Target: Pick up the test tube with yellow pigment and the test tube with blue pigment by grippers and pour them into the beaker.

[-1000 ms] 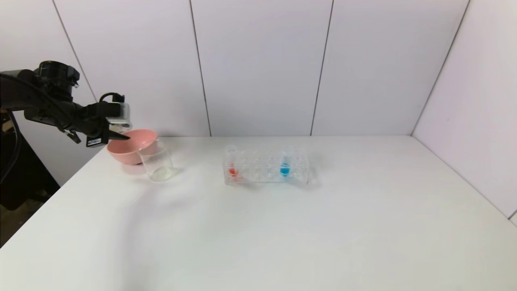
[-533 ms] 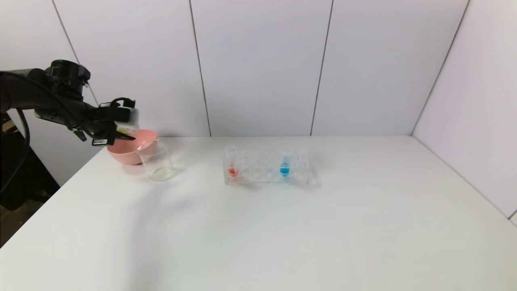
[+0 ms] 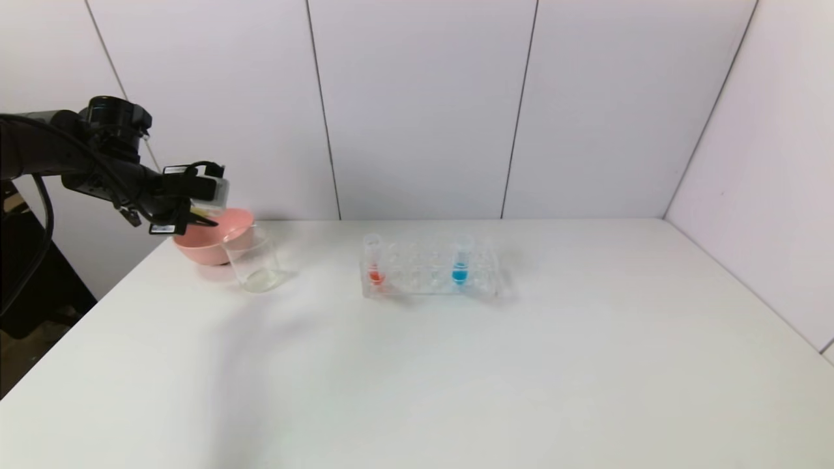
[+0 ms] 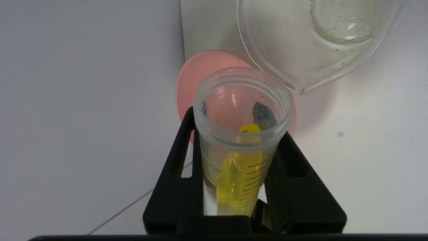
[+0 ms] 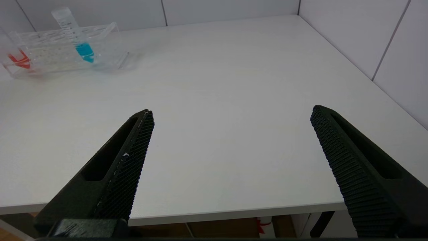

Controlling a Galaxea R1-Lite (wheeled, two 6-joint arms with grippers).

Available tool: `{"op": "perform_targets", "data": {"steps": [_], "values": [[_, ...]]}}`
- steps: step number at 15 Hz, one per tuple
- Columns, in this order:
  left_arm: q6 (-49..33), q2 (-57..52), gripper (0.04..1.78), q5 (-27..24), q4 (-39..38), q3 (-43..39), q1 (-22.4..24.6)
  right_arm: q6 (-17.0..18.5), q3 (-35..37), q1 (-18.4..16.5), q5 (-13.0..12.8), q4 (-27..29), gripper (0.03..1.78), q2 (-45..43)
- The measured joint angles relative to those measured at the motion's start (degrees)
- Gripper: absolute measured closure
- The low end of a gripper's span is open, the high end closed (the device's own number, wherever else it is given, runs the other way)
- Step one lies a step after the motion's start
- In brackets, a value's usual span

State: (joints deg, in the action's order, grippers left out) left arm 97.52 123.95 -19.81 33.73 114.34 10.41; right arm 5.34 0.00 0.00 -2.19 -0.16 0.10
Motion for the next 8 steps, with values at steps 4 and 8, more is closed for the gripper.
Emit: {"op": "perform_targets", "data": {"steps": [4, 8], "values": [[-0.37, 0.24, 1.30, 0.52, 0.61, 0.33, -0.35, 0.00, 0.00, 0.00, 0.00, 0.00, 0.10, 0.00], [-0.50, 0.16, 1.30, 1.54, 1.85, 0.44, -0.44, 0.00, 0.00, 0.00, 0.00, 0.00, 0.10, 0.00]]}}
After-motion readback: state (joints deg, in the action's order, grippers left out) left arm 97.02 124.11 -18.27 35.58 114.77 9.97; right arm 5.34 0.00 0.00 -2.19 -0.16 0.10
